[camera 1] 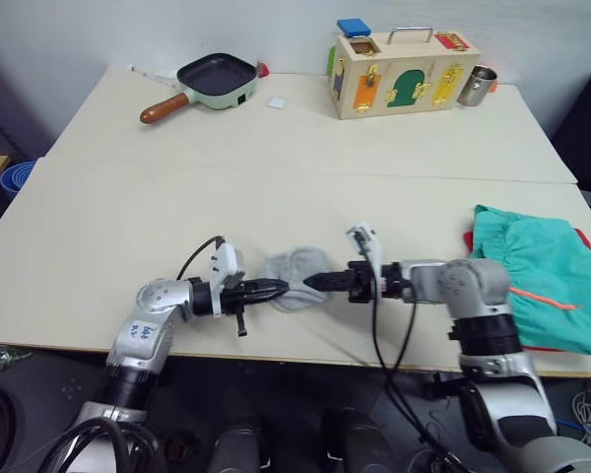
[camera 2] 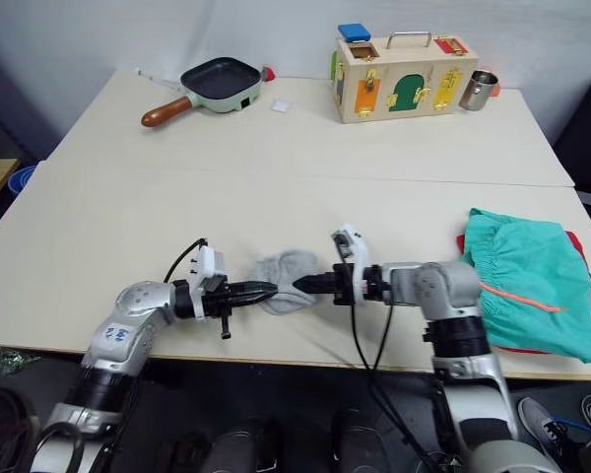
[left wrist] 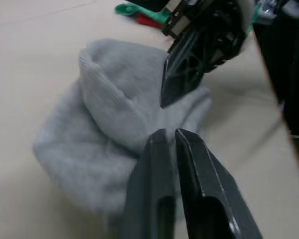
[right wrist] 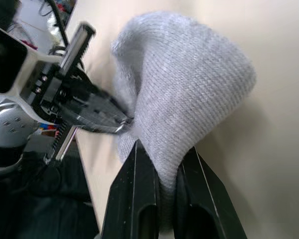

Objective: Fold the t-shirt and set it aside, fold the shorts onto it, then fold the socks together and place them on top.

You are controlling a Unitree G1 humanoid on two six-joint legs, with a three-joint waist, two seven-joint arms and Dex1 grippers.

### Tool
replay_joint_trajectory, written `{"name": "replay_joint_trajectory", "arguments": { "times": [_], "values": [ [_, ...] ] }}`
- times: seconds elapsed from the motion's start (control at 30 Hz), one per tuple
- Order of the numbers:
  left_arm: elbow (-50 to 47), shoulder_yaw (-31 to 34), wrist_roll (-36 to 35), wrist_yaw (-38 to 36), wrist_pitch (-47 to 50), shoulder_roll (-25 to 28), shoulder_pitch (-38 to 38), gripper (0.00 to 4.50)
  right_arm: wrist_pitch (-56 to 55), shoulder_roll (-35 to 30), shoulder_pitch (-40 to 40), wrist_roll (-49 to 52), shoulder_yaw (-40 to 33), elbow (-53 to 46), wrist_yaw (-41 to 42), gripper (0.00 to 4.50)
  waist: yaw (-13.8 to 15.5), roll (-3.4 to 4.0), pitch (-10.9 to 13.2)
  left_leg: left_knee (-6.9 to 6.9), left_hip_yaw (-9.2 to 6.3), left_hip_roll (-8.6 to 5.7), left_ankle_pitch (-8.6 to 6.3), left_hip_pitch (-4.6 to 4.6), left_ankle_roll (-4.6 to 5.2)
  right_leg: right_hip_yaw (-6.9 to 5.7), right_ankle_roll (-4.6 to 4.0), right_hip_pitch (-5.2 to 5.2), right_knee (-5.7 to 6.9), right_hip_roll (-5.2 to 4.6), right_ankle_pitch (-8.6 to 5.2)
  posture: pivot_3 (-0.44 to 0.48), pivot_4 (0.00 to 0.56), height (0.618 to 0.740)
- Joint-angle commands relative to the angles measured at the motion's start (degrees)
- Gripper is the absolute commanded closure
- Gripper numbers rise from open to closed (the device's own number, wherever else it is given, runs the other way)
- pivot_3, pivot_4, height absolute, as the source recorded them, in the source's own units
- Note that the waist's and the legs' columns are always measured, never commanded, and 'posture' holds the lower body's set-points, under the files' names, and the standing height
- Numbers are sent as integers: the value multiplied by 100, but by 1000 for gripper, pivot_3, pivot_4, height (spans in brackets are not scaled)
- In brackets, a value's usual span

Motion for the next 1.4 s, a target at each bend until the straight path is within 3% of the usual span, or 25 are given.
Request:
{"name": "replay_joint_trajectory", "arguments": {
  "times": [0.03, 0.1, 0.2, 0.27, 0.37, 0.5, 0.6, 0.7, 0.8, 0.93, 1.03, 1.1, 1.27, 1.33, 1.4],
  "values": [
    [-1297, 588, -991, 171, 671, 198, -53, 3039, 610, -965, -100, 1006, -906, -729, 677, 4500, -1, 0, 0, 11, 0, 0, 1, -24, 3, 0, 6, -18, 2, 0, 4, 0, 150, 740],
    [-1781, 787, -1358, 200, 995, 381, -6, 2431, 813, -1605, -134, 1288, -1292, -747, 881, 4500, -17, 0, 1, 16, 2, -2, 2, -31, 12, 2, 19, -16, -9, 0, 12, 0, 150, 740],
    [-2382, 947, -1725, 241, 1296, 647, 150, 1517, 227, -3257, 377, 915, -1360, -550, 1781, 4500, 4, 2, 1, 18, 3, -3, -3, -24, 22, 2, 21, -6, -24, 0, 14, 0, 150, 740],
    [-2639, 1026, -1922, 404, 1335, 623, 84, 885, -512, -4323, 638, 356, -1227, 236, 2442, 4500, 20, 2, 1, 15, 2, -3, -6, -19, 22, 1, 21, 0, -46, 2, 13, 0, 150, 740],
    [-2823, 1076, -2214, 723, 1497, 512, -106, 29, -1471, -5111, 545, -396, -780, 1463, 3040, 4500, 18, 4, 3, 24, 15, -6, -5, -18, 29, 11, 30, 1, -47, 3, 18, 0, 150, 740],
    [-2747, 999, -2190, 864, 1476, 435, -351, 29, -2749, -5217, -369, -1750, 290, 3514, 3633, 4500, -52, 4, 2, 25, 29, -3, 3, -7, 20, 24, 33, 3, -46, 6, 22, 0, 150, 740],
    [-2673, 920, -2284, 754, 1676, 591, -488, 29, -3681, -4821, -1209, -2806, 905, 4968, 3430, 4500, -57, 13, 5, 23, 46, 2, 12, -3, 6, 28, 31, -10, -30, 14, 20, 0, 150, 740],
    [-2628, 919, -2322, 724, 1801, 731, -621, 29, -4038, -4370, -2044, -3385, 1023, 6136, 2857, 4500, -70, 34, 18, 23, 69, 7, 21, -7, -4, 47, 28, -30, -19, 24, 19, 0, 150, 740],
    [-2629, 984, -2339, 725, 1857, 847, -605, 29, -4467, -4244, -2245, -3951, 1213, 6752, 2661, 4500, -20, 64, 36, 23, 76, 8, 25, -7, -7, 56, 27, -39, -11, 27, 18, 0, 150, 740],
    [-2627, 947, -2230, 698, 1790, 953, -576, 29, -4633, -3980, -2387, -4118, 927, 7214, 1894, 4500, 17, 66, 37, 27, 72, 3, 24, -14, -5, 56, 27, -38, -14, 24, 18, 0, 150, 740],
    [-2635, 951, -2221, 726, 1768, 963, -576, 0, -4737, -3947, -2388, -4278, 945, 7200, 2302, 3514, 22, 67, 38, 31, 74, 0, 24, -15, -3, 60, 30, -36, -14, 22, 20, 0, 150, 740],
    [-2632, 966, -2210, 735, 1758, 974, -564, 0, -4830, -3947, -2374, -4279, 794, 7224, 2111, 2970, 13, 67, 37, 30, 74, 2, 24, -13, -3, 59, 30, -36, -12, 24, 20, 0, 150, 740],
    [-2502, 1145, -2293, 647, 1915, 1201, -308, 0, -5457, -4544, -2242, -4428, 595, 7072, 2287, 1301, -13, 85, 48, 29, 74, 3, 24, -13, -4, 60, 30, -38, -9, 25, 20, 0, 150, 740],
    [-2409, 1225, -2040, 668, 1722, 1293, -106, 0, -6198, -4793, -2082, -4463, 515, 6943, 2480, 640, -12, 94, 51, 27, 75, 2, 24, -13, -4, 60, 30, -39, -11, 24, 20, 0, 150, 740],
    [-2337, 1269, -1699, 646, 1399, 1392, 102, 0, -7070, -4993, -1888, -4513, 476, 6807, 2735, 640, -33, 95, 51, 26, 78, 3, 24, -11, -4, 60, 30, -38, -12, 25, 20, 0, 150, 740]
  ]
}}
